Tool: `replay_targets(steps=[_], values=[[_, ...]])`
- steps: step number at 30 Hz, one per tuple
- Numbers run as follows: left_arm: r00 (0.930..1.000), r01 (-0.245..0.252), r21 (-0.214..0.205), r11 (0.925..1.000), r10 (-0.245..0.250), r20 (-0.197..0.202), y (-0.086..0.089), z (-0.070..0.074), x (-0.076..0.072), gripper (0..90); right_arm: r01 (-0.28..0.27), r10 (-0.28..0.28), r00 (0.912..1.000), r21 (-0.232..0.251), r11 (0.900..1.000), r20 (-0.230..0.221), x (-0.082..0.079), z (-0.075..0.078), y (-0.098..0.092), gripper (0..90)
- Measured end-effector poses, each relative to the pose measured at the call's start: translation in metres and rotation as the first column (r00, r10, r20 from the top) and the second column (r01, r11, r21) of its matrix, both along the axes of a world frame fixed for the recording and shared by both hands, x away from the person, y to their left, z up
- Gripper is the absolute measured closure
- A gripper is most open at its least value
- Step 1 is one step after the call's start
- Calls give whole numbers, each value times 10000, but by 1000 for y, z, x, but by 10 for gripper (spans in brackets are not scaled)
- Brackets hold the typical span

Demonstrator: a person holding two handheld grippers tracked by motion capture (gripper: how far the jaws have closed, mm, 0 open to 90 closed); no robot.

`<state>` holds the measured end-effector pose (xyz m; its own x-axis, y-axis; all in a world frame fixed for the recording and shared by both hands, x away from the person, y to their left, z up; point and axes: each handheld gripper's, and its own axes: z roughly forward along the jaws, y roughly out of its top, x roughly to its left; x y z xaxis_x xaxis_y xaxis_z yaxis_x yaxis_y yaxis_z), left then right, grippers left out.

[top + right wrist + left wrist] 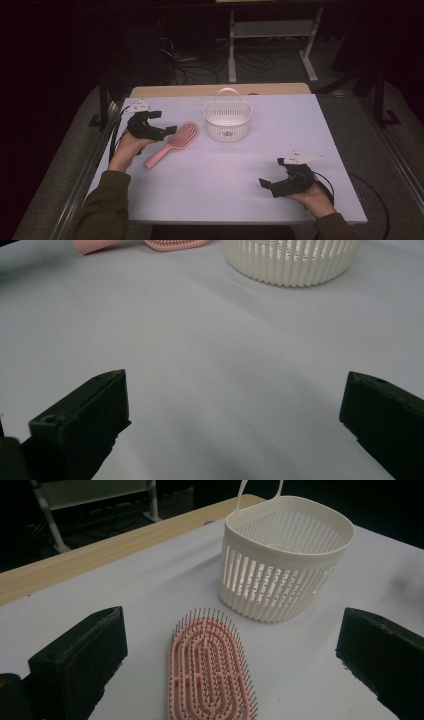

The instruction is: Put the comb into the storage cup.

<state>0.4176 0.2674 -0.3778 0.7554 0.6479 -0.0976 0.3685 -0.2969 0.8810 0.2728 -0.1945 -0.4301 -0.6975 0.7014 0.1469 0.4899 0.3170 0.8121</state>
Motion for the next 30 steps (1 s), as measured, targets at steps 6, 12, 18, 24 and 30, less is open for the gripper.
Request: replay_targets(steps=[6, 12, 18, 24, 30], values=[[9998, -112, 413, 9991, 117, -133, 1, -2, 0, 0, 34, -34, 10000, 2, 10000, 13, 0, 0, 0, 0], [9992, -355, 554, 9978, 366, -176, 4, -1, -1, 0, 20, -20, 10000, -15, 10000, 13, 1, -1, 0, 0], [9972, -688, 754, 9948, 708, -252, 6, 1, -1, 0, 0, 0, 10000, -27, 10000, 9, 1, -1, 0, 0], [9962, -752, 969, 9924, 791, -365, 6, 2, -2, 0, 1, -1, 10000, -22, 10000, 5, 1, -1, 0, 0], [9955, -733, 1118, 9910, 794, -516, 6, 1, -2, 0, -26, 26, 10000, -37, 10000, -16, 1, -1, 0, 0]])
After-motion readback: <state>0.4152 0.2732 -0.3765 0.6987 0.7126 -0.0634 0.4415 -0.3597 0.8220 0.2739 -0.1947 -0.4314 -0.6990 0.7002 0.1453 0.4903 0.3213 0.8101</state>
